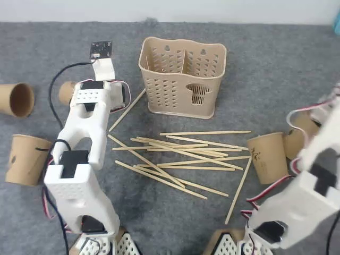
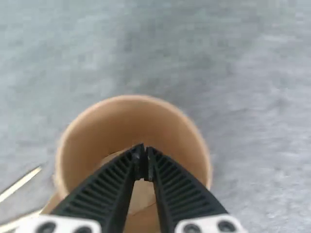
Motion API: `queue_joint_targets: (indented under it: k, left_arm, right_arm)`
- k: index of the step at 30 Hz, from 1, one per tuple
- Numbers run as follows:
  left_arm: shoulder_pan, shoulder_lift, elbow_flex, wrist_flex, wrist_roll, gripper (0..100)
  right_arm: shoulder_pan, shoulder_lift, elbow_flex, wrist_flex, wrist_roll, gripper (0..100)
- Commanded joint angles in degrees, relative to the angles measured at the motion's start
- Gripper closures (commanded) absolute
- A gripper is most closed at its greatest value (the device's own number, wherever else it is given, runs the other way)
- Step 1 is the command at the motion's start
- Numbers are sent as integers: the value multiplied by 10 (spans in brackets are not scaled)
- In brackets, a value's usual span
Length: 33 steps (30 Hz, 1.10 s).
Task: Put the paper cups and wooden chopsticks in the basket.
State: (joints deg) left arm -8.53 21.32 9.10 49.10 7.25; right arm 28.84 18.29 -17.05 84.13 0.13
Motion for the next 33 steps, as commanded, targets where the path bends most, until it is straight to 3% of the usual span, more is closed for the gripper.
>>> queue_joint_targets:
  k: [1, 11, 21, 27, 33]
  left_arm:
    - [-3, -11, -14, -7, -3, 987]
    - [-3, -11, -14, -7, -4, 987]
    - [-3, -11, -14, -7, -4, 987]
    - [-3, -11, -14, -7, -4, 987]
    - [-3, -11, -14, -7, -4, 987]
  right_arm:
    - [-51, -66, -30, 37, -7, 990]
    - [-107, -124, -30, 173, 80, 990]
    - [-1, -272, -29, 178, 129, 976]
    - [44, -280, 47, 160, 129, 804]
    - [43, -251, 125, 95, 127, 850]
